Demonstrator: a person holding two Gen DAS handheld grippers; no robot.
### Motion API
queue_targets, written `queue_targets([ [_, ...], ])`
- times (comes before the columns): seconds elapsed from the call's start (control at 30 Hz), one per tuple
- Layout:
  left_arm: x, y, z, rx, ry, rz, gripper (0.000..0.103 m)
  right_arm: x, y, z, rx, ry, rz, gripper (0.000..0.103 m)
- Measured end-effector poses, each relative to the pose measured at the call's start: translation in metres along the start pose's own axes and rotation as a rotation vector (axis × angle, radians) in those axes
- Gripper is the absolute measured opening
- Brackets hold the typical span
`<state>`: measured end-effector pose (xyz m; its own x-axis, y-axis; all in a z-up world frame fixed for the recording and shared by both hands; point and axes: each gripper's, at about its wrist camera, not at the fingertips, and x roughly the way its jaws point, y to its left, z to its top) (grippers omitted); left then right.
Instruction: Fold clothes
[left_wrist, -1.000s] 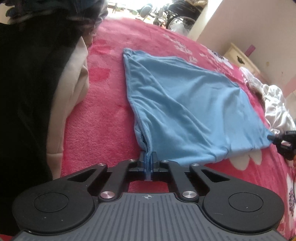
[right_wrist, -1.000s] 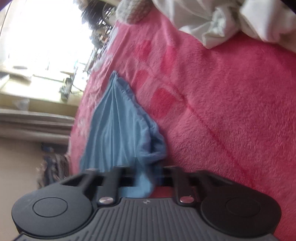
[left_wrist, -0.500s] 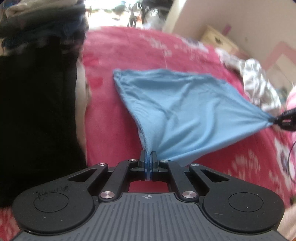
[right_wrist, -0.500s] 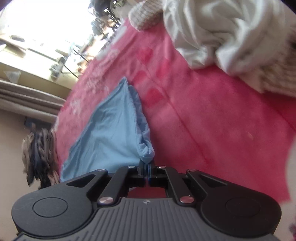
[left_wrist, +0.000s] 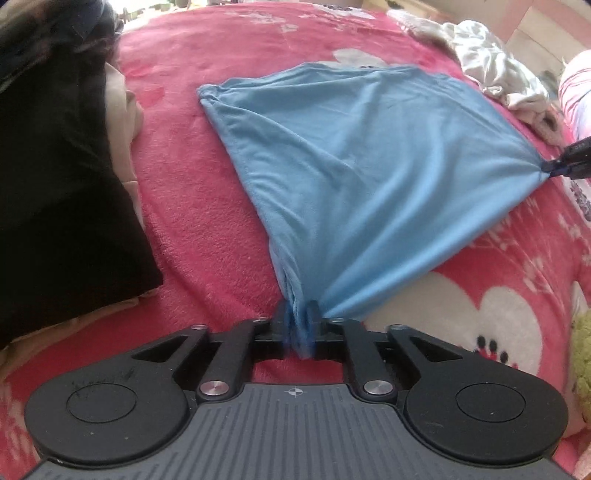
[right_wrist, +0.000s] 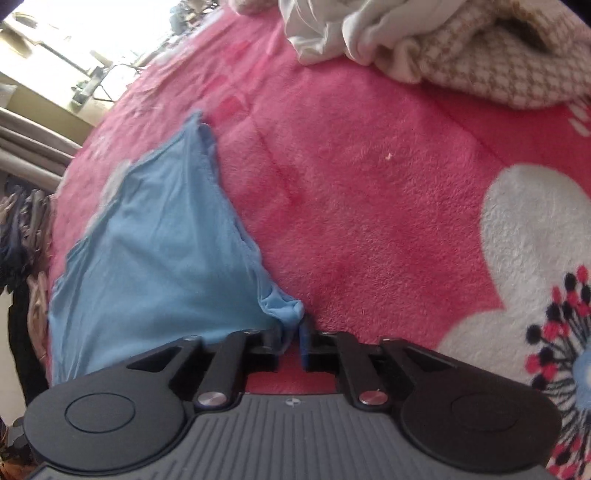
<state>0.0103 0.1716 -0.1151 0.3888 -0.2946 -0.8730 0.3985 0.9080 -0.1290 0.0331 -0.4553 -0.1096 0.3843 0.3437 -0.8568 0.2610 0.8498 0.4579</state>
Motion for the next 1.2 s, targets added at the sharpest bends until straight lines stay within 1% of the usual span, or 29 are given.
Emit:
queue_targets([
  [0.03,-0.005,0.001,-0.001,0.003,0.003,0.008,0.024,-0.007,-0.002,0.000,0.004,-0.013,-0.009,0.028],
  [0.07,-0.010,0.001,-0.001,0.006,0.005,0.017,0.024,-0.013,-0.003,0.000,0.007,-0.028,-0.018,0.031],
  [0.1,-0.016,0.001,0.000,0.012,0.001,0.034,0.026,-0.022,-0.004,-0.001,0.004,-0.057,-0.042,0.031],
  [0.17,-0.028,0.003,0.005,0.017,-0.013,0.075,0.027,-0.038,0.000,-0.004,-0.026,-0.131,-0.087,0.033],
  [0.27,-0.040,0.008,0.021,-0.016,-0.057,0.081,0.031,-0.057,0.021,-0.011,-0.124,-0.241,-0.132,0.033],
  [0.3,-0.036,0.004,0.026,-0.008,-0.063,0.064,0.035,-0.057,0.035,-0.014,-0.188,-0.259,-0.148,0.033],
  [0.4,-0.025,-0.008,0.041,0.013,-0.078,0.013,0.036,-0.038,0.101,-0.038,-0.439,-0.316,-0.177,0.032],
  [0.47,-0.017,-0.015,0.051,0.027,-0.088,-0.021,0.036,-0.019,0.138,-0.049,-0.530,-0.359,-0.165,0.032],
  [0.53,-0.009,-0.023,0.061,0.042,-0.098,-0.055,0.037,0.004,0.170,-0.061,-0.619,-0.377,-0.165,0.032],
  [0.6,0.003,-0.028,0.063,0.044,-0.081,-0.063,0.037,0.023,0.191,-0.074,-0.722,-0.373,-0.173,0.028],
  [0.7,0.015,-0.028,0.058,0.006,-0.043,-0.048,0.037,0.045,0.202,-0.086,-0.812,-0.376,-0.224,0.029],
  [0.77,0.021,-0.027,0.055,-0.011,-0.022,-0.030,0.037,0.053,0.196,-0.089,-0.799,-0.356,-0.232,0.028],
  [0.87,0.026,-0.026,0.049,-0.026,-0.007,-0.003,0.037,0.059,0.175,-0.082,-0.717,-0.334,-0.285,0.028],
  [0.9,0.027,-0.025,0.048,-0.030,-0.008,0.000,0.037,0.058,0.164,-0.077,-0.675,-0.334,-0.278,0.029],
  [0.97,0.027,-0.023,0.045,-0.039,-0.009,0.006,0.037,0.051,0.143,-0.065,-0.572,-0.333,-0.223,0.028],
  [1.0,0.027,-0.023,0.045,-0.036,-0.008,0.008,0.037,0.049,0.137,-0.061,-0.538,-0.339,-0.213,0.028],
  [1.07,0.027,-0.024,0.046,-0.031,-0.005,0.010,0.037,0.046,0.131,-0.055,-0.513,-0.346,-0.204,0.029],
  [1.13,0.027,-0.024,0.046,-0.026,-0.002,0.012,0.037,0.042,0.130,-0.054,-0.516,-0.364,-0.203,0.028],
  [1.2,0.028,-0.023,0.046,-0.031,-0.004,0.009,0.037,0.037,0.123,-0.049,-0.491,-0.380,-0.233,0.027],
])
